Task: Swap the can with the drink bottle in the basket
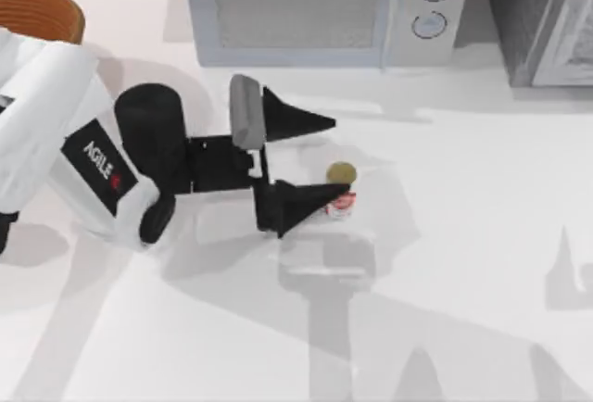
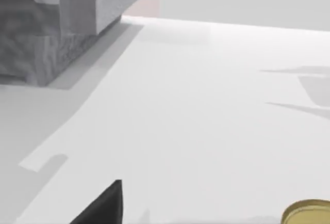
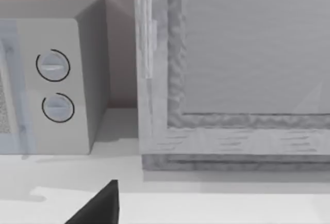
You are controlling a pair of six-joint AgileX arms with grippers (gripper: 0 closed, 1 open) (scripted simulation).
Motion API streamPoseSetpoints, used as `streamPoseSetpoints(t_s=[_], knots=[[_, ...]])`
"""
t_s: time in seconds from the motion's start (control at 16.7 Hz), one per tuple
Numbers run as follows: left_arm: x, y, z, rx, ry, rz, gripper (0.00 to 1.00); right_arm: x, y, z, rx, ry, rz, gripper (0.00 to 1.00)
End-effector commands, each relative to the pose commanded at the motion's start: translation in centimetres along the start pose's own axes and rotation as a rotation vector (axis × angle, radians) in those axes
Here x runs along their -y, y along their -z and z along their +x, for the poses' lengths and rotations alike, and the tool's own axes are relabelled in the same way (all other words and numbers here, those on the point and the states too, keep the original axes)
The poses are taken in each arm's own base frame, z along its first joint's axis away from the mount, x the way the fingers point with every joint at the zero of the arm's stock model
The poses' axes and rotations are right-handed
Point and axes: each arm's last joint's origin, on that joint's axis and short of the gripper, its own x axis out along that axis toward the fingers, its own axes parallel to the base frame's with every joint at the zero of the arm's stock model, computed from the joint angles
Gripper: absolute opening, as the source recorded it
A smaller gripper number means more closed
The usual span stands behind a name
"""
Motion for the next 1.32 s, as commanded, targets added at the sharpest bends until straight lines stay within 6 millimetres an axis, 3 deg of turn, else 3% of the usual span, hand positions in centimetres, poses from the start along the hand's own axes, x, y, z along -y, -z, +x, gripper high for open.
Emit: streamPoseSetpoints(t_s=[0.18, 0.36, 0.6, 0.72, 0.84, 1.02, 1.14, 1.32], knots=[[0.3, -3.9, -2.9, -0.021, -0.176, -0.048, 1.0, 0.0, 0.0, 0.0, 0.0, 0.0, 0.0, 1.0], [2.3, -9.4, -6.6, -0.033, -0.386, -0.068, 1.0, 0.0, 0.0, 0.0, 0.0, 0.0, 0.0, 1.0], [8.8, -16.8, -11.9, -0.014, -0.687, -0.029, 1.0, 0.0, 0.0, 0.0, 0.0, 0.0, 0.0, 1.0], [13.3, -18.9, -14.2, 0.009, -0.835, 0.007, 1.0, 0.0, 0.0, 0.0, 0.0, 0.0, 0.0, 1.0], [17.8, -19.3, -16.1, 0.036, -0.976, 0.039, 1.0, 0.0, 0.0, 0.0, 0.0, 0.0, 0.0, 1.0], [22.7, -17.5, -17.9, 0.064, -1.163, 0.062, 1.0, 0.0, 0.0, 0.0, 0.0, 0.0, 0.0, 1.0], [24.7, -15.4, -18.6, 0.071, -1.268, 0.059, 1.0, 0.0, 0.0, 0.0, 0.0, 0.0, 0.0, 1.0], [26.0, -12.5, -19.2, 0.067, -1.387, 0.043, 1.0, 0.0, 0.0, 0.0, 0.0, 0.0, 0.0, 1.0]])
